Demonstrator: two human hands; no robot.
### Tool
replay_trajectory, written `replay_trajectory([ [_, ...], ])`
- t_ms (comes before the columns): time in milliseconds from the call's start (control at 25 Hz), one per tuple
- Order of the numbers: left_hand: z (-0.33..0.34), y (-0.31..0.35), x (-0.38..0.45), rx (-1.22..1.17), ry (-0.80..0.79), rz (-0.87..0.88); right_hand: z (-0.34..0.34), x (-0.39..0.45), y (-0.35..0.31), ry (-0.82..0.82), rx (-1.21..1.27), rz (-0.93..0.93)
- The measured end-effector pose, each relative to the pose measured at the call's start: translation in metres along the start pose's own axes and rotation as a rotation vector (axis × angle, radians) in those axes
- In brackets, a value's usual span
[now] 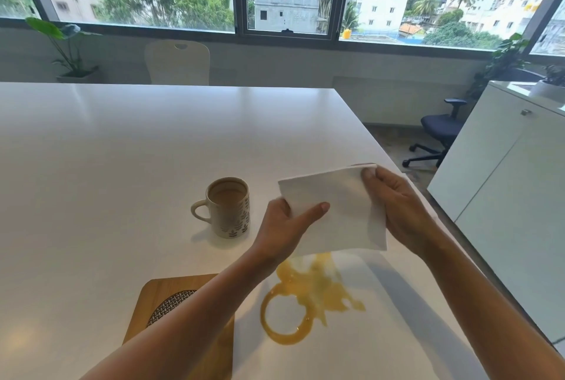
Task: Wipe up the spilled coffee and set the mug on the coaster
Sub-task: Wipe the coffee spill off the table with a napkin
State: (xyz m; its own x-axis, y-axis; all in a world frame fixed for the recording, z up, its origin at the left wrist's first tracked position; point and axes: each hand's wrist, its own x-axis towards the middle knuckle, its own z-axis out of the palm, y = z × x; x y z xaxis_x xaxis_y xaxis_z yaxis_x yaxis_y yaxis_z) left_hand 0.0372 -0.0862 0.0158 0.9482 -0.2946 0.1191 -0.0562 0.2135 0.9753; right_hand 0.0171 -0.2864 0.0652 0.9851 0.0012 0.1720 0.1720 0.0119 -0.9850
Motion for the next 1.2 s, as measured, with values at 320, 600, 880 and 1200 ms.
replay_trajectory([
  [320, -0.010, -0.003, 0.003, -0.016, -0.028, -0.025, -0.010, 0.000, 0.020, -0.267, 0.133, 0.270],
  [600, -0.019, -0.009, 0.004, 0.075, -0.010, 0.079, -0.009, -0.001, 0.040, -0.157, 0.194, 0.354],
  [880, -0.060, 0.020, 0.005, 0.245, 0.303, 0.346, -0.033, 0.028, 0.007, 0.324, -0.106, 0.037],
  [1200, -0.072, 0.019, -0.009, 0.279, 0.453, 0.391, 0.006, 0.071, 0.054, 0.177, -1.010, -0.309],
])
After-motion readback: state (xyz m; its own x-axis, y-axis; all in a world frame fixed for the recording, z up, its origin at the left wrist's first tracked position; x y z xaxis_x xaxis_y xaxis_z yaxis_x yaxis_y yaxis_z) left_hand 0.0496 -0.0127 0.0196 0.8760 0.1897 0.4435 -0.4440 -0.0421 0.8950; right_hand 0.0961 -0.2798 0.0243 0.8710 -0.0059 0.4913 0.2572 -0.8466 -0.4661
